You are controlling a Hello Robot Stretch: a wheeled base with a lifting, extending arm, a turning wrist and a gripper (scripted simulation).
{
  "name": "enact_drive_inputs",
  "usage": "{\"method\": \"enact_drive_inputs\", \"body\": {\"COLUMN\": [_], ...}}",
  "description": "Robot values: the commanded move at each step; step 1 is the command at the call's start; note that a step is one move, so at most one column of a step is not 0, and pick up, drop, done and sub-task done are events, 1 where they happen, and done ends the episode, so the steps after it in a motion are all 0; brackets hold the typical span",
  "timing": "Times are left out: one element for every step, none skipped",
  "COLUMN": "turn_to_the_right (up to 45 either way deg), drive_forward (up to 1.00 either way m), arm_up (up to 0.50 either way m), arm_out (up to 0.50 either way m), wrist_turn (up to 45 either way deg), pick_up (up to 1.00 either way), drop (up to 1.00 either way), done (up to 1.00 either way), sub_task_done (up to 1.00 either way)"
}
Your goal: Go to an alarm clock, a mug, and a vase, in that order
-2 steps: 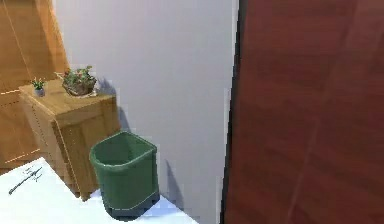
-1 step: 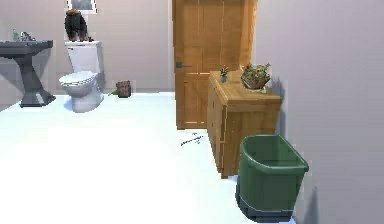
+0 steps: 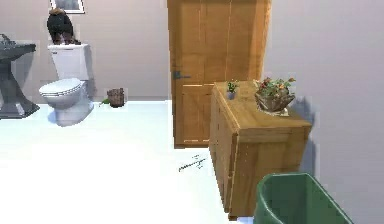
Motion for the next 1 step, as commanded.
{"method": "enact_drive_inputs", "body": {"turn_to_the_right": [-45.0], "drive_forward": [0.00], "arm_up": [0.00], "arm_out": [0.00], "wrist_turn": [0.0], "pick_up": [0.00], "drop": [0.00], "done": [0.00], "sub_task_done": [0.00]}}
